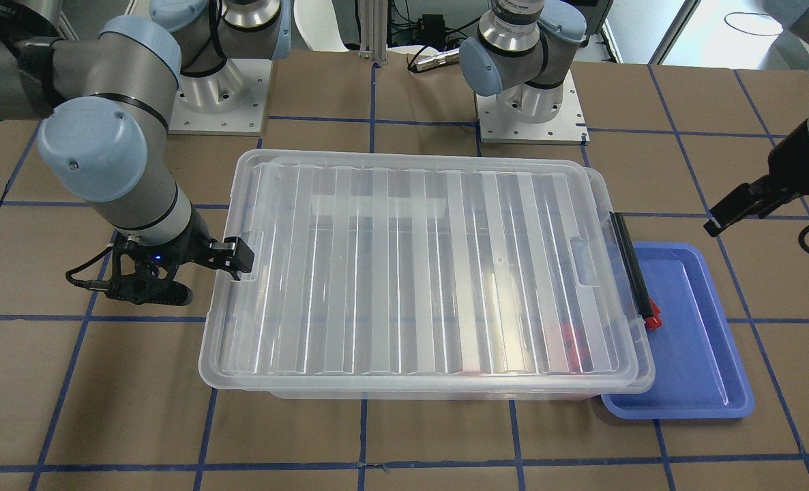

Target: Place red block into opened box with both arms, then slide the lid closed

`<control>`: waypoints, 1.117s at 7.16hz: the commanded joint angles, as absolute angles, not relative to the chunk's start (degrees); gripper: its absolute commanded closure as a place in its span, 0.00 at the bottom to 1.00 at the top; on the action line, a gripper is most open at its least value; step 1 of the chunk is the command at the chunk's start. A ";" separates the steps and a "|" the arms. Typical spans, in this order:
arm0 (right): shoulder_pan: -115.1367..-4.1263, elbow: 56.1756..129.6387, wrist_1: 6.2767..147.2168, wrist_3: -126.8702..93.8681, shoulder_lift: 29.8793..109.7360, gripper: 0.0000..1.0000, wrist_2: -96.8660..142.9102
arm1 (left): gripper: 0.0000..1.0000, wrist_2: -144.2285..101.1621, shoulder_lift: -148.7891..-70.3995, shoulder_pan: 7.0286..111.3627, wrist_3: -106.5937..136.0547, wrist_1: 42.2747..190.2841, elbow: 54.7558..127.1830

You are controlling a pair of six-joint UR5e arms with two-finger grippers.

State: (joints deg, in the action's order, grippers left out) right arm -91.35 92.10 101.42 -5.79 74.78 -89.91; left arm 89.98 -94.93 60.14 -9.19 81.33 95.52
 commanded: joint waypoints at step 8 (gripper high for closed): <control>-86.49 92.20 101.34 0.79 74.62 0.00 -92.02 | 0.00 90.35 -104.23 60.03 -10.37 66.54 103.88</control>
State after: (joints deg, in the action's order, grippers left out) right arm -87.41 92.23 101.41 0.35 74.62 -91.95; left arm 90.51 -103.00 60.03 -10.47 67.25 103.30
